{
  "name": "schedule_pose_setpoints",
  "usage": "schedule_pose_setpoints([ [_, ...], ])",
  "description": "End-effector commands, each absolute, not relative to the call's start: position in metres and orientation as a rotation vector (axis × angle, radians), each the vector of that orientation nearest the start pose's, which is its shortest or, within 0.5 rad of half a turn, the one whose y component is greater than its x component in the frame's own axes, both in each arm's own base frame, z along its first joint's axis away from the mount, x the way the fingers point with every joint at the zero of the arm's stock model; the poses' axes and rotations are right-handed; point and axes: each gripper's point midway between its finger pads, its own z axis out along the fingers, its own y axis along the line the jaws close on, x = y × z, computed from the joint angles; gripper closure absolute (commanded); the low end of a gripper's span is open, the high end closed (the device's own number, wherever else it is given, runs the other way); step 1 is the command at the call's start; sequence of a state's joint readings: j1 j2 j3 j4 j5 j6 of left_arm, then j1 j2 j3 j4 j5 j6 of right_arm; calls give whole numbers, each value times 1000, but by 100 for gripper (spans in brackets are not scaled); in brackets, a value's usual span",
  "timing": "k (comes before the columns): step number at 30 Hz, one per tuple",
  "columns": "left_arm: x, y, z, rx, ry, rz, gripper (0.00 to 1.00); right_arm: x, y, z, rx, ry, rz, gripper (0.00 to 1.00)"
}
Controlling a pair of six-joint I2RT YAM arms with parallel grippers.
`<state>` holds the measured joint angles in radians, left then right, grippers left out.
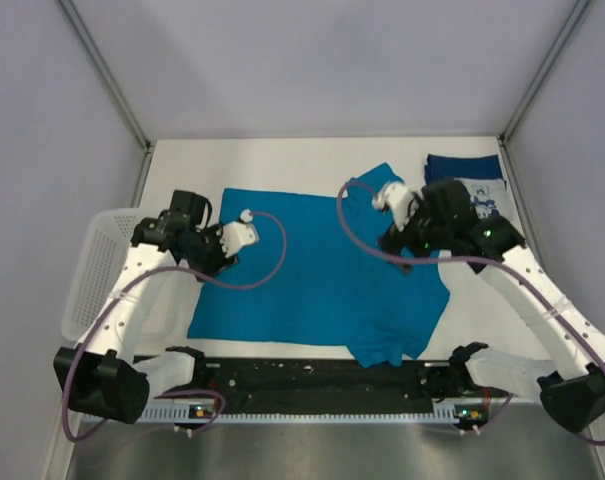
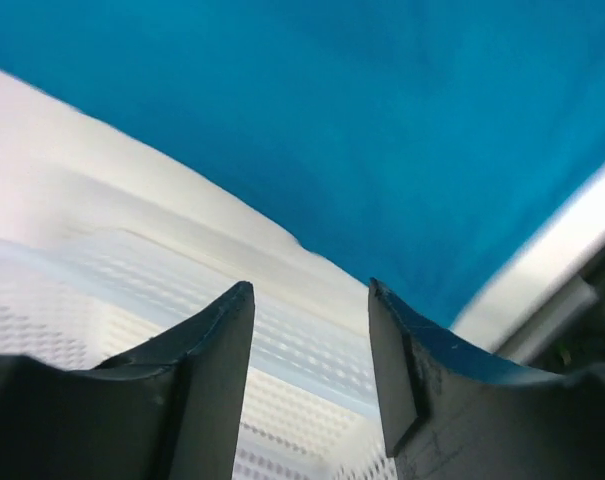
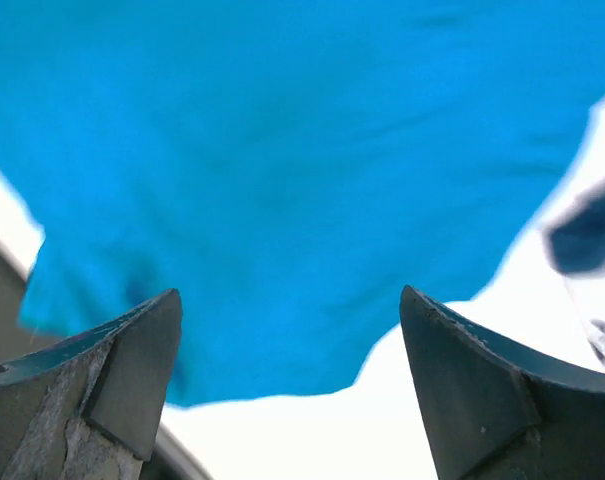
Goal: Fold and stack the t-shirts
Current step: Flatten out the tshirt
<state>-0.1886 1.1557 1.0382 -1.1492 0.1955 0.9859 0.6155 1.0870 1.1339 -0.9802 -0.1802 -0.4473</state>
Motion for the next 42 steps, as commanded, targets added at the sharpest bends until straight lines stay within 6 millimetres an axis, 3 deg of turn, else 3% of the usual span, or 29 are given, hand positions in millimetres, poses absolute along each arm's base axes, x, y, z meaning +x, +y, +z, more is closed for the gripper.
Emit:
schedule_pose_setpoints([
  [1, 306, -73, 189, 1191, 2128, -56, 53, 325, 134, 242, -706, 2127, 169, 16],
  [3, 352, -69, 200, 1040, 2147, 37, 70, 369, 113, 237, -537, 2189, 65, 24],
  [4, 374, -64, 206, 965, 2164, 93, 73, 388, 111, 230, -518, 2216, 61, 29],
  [7, 424, -51, 205, 814, 2260, 214, 70, 443, 106, 205, -438, 2291, 105, 36],
  [10, 461, -48, 185, 730, 2337, 265, 68, 497, 93, 182, -370, 2330, 41, 37],
  [11, 471, -49, 167, 714, 2376, 269, 68, 513, 83, 177, -350, 2332, -22, 36],
  [15, 494, -54, 128, 703, 2431, 266, 68, 559, 82, 135, -399, 2365, -55, 35],
  [16, 497, -56, 116, 709, 2446, 262, 68, 567, 86, 116, -420, 2388, -39, 35],
  [19, 501, -59, 86, 727, 2486, 276, 70, 578, 91, 89, -437, 2435, -10, 34],
  [21, 498, -59, 65, 738, 2531, 291, 72, 573, 97, 64, -466, 2504, 31, 34],
  [25, 491, -49, 32, 729, 2604, 352, 74, 566, 90, 33, -495, 2591, -2, 38],
  [26, 490, -46, 25, 726, 2616, 371, 75, 565, 89, 27, -497, 2605, -6, 41],
  [28, 487, -40, 15, 712, 2643, 398, 76, 565, 90, 20, -506, 2619, 3, 61],
  [29, 486, -39, 10, 700, 2656, 403, 76, 566, 91, 19, -511, 2618, 15, 69],
  [31, 485, -36, 2, 681, 2675, 398, 76, 570, 94, 16, -506, 2610, 51, 95],
  [32, 486, -34, -1, 671, 2680, 402, 76, 577, 95, 19, -488, 2592, 62, 100],
  [35, 494, -23, -4, 625, 2692, 441, 77, 600, 90, 29, -385, 2534, 99, 100],
  [39, 510, -13, 0, 576, 2681, 449, 78, 639, 70, 49, -116, 2395, 192, 100],
  [42, 527, -17, 9, 590, 2638, 431, 78, 661, 78, 65, -52, 2265, 368, 100],
])
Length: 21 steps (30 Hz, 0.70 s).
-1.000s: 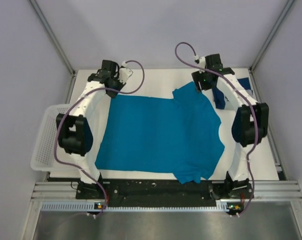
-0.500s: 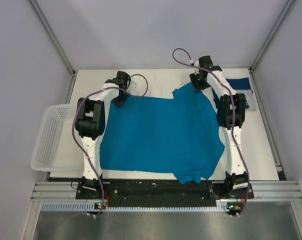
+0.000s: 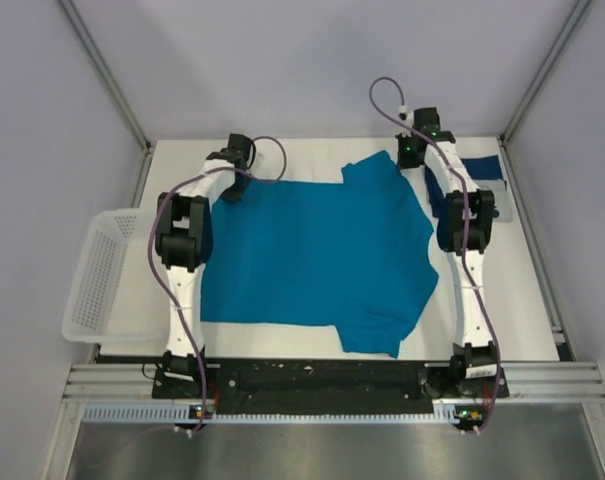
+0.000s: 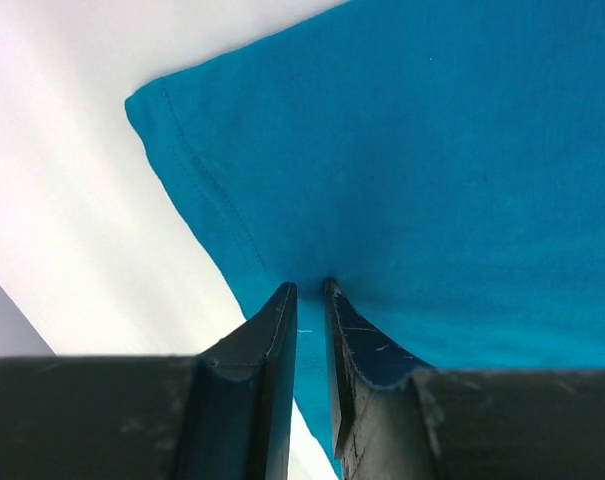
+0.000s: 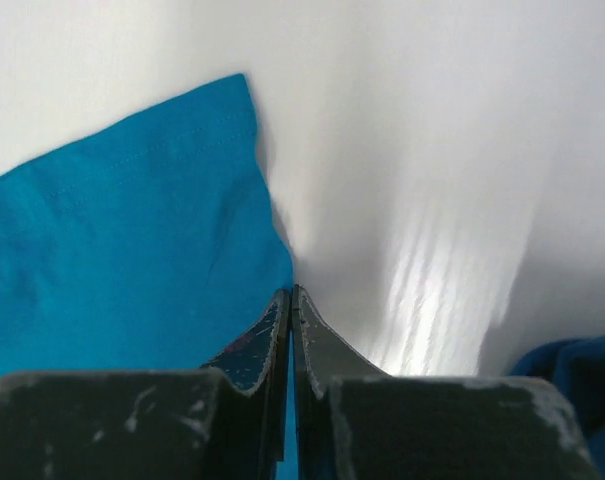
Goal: Fold and stack the t-shirts
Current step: Flatten out the tshirt, then grap the side of the flattened tshirt closest away from the robot with both arms
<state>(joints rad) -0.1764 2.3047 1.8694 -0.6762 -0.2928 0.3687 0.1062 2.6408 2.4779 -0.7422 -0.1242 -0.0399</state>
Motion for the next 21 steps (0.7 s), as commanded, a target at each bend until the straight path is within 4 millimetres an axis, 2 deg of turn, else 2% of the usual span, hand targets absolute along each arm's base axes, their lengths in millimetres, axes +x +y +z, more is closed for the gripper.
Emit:
schedule_pose_setpoints([
  [1, 533, -19, 12, 592, 2624, 425, 78, 667, 77, 68, -30, 2243, 381, 100],
  [5, 551, -20, 27, 599, 2561, 433, 77, 687, 83, 86, -26, 2134, 412, 100],
  [7, 556, -22, 39, 598, 2534, 427, 75, 693, 79, 93, -25, 2102, 392, 99],
  [8, 556, -24, 47, 605, 2521, 414, 74, 694, 81, 97, -33, 2090, 391, 87],
  [9, 555, -25, 51, 617, 2516, 405, 71, 694, 83, 105, -49, 2077, 402, 71],
  [10, 554, -26, 62, 625, 2498, 392, 65, 691, 86, 114, -75, 2065, 423, 58],
  [13, 547, -30, 96, 672, 2432, 367, 51, 675, 92, 149, -148, 2039, 433, 33],
  [16, 536, -32, 132, 725, 2360, 361, 45, 652, 89, 206, -211, 1980, 384, 13],
  [17, 531, -31, 148, 733, 2332, 360, 45, 641, 86, 228, -228, 1959, 362, 1],
  [18, 524, -31, 163, 748, 2312, 355, 44, 629, 85, 242, -242, 1952, 336, 1],
  [20, 502, -35, 179, 802, 2300, 317, 44, 597, 85, 277, -297, 1916, 284, 1],
  [21, 483, -38, 178, 854, 2321, 269, 44, 579, 90, 282, -341, 1914, 277, 1],
])
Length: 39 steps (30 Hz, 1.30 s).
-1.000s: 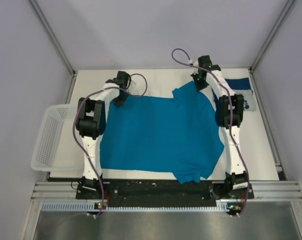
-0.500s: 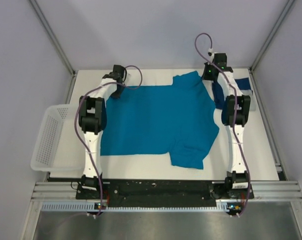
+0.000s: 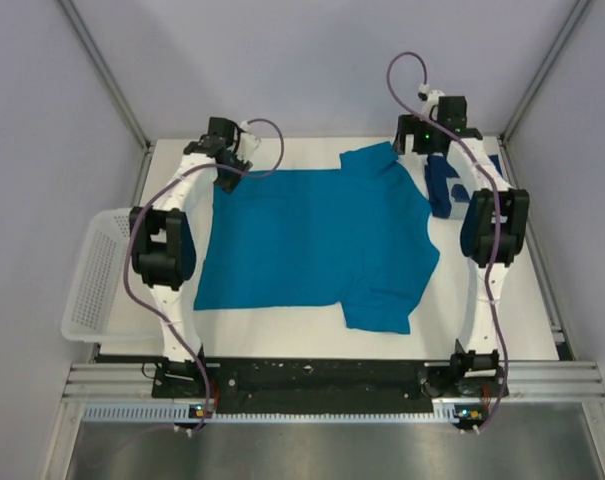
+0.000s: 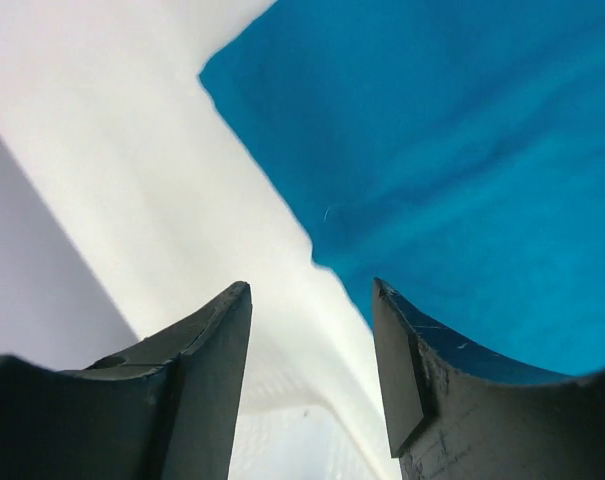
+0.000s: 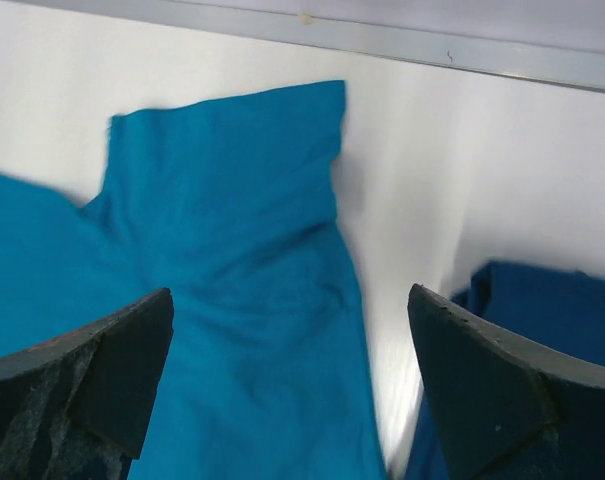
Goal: Fold and stack the t-shirts
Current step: Grap the side of the flattened tshirt closest away from the robot with both arms
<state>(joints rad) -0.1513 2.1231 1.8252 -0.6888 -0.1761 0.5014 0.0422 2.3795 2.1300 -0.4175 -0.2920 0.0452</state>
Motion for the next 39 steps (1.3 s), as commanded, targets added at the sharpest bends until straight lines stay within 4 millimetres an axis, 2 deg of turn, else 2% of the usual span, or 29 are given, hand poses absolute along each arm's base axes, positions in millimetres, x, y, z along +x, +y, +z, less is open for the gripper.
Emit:
schedule_pose_setpoints([
  [1, 464, -40, 178, 900, 2329, 228, 44, 557, 94, 297, -394, 1889, 265, 1],
  [2, 445, -41, 178, 957, 2336, 202, 44, 534, 103, 295, -460, 1893, 275, 1],
  [4, 399, -48, 163, 1117, 2350, 90, 44, 477, 120, 307, -679, 1819, 244, 1],
  [7, 330, -44, 140, 1345, 2324, 19, 47, 395, 144, 270, -997, 1805, 204, 1],
  [8, 309, -44, 122, 1418, 2335, -24, 48, 371, 151, 258, -1084, 1789, 202, 1],
  [10, 274, -39, 113, 1540, 2269, -26, 55, 332, 159, 226, -1139, 1832, 186, 1],
  [11, 258, -35, 101, 1592, 2262, -28, 60, 317, 162, 221, -1120, 1856, 194, 3],
  [14, 233, -19, 78, 1643, 2273, 44, 73, 259, 166, 180, -1204, 1979, 223, 8],
  [16, 226, -9, 65, 1634, 2320, 74, 74, 224, 166, 156, -1326, 2017, 182, 11],
  [19, 223, -3, 50, 1655, 2308, 112, 72, 174, 149, 112, -1564, 2095, 212, 29],
  [22, 217, -7, 40, 1689, 2292, 71, 68, 137, 132, 77, -1779, 2119, 271, 29],
  [24, 214, -7, 36, 1703, 2288, 64, 64, 117, 134, 68, -1904, 2054, 363, 28],
  [26, 212, -3, 29, 1715, 2284, 93, 62, 109, 136, 62, -1942, 2033, 417, 28],
  [28, 215, 1, 22, 1708, 2278, 139, 62, 110, 129, 51, -1945, 2081, 368, 28],
  [31, 223, 8, 14, 1674, 2276, 221, 62, 127, 124, 43, -1924, 2090, 237, 27],
  [34, 226, 9, 10, 1648, 2287, 231, 65, 131, 125, 33, -1942, 2118, 222, 30],
  [36, 226, 8, 10, 1637, 2293, 227, 72, 128, 130, 24, -1943, 2153, 260, 32],
  [39, 220, 9, 11, 1639, 2323, 207, 99, 125, 139, 12, -1939, 2179, 320, 39],
])
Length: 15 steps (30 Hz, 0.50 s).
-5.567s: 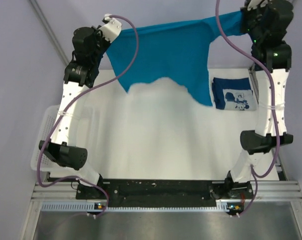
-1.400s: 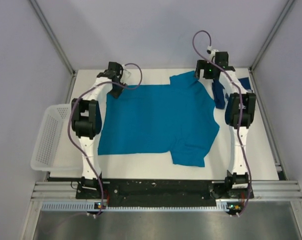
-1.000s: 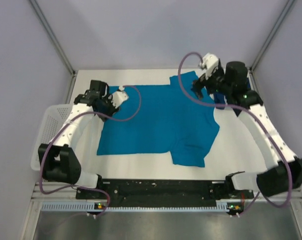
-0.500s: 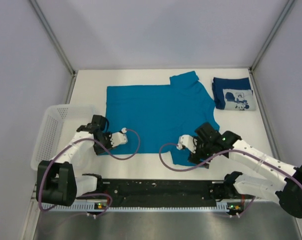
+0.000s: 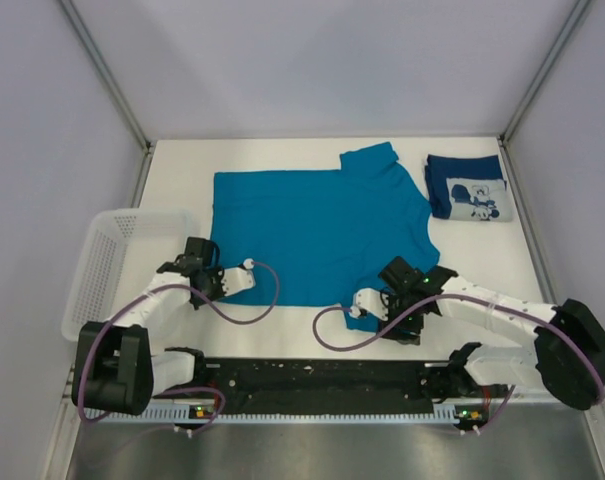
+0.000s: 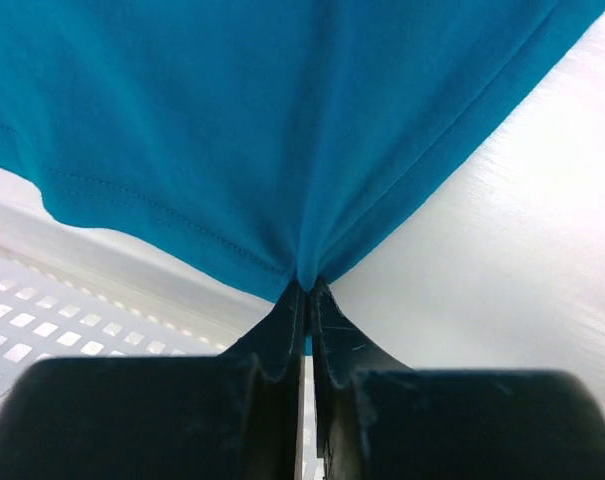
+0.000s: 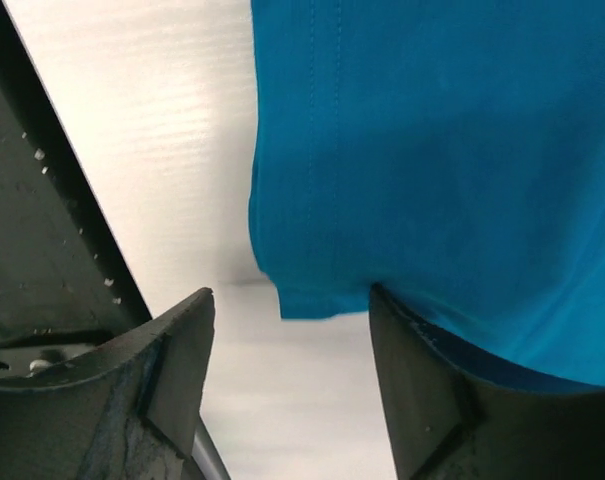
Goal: Fold and stack the t-shirts
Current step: Grap the side of the flattened tshirt closest away from the robot with both arms
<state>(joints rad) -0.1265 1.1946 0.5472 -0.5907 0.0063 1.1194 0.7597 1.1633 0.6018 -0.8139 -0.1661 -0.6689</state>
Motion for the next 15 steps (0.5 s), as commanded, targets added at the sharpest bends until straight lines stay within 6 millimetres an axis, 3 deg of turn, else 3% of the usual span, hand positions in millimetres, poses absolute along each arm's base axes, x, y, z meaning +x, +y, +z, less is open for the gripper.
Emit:
schedule_pose_setpoints([
  [1, 217, 8, 12, 1638, 2339, 192, 100, 122, 139, 7, -1952, 2189, 339, 43],
  [6, 213, 8, 19, 1607, 2366, 174, 100, 122, 140, 3, -1963, 2252, 338, 85],
  [7, 214, 8, 21, 1595, 2377, 175, 100, 122, 138, 6, -1973, 2252, 328, 100],
  [11, 223, 5, 33, 1538, 2400, 168, 100, 129, 137, 24, -1961, 2216, 277, 100],
  [15, 246, 0, 57, 1436, 2404, 173, 100, 165, 127, 54, -1798, 2184, 157, 100],
])
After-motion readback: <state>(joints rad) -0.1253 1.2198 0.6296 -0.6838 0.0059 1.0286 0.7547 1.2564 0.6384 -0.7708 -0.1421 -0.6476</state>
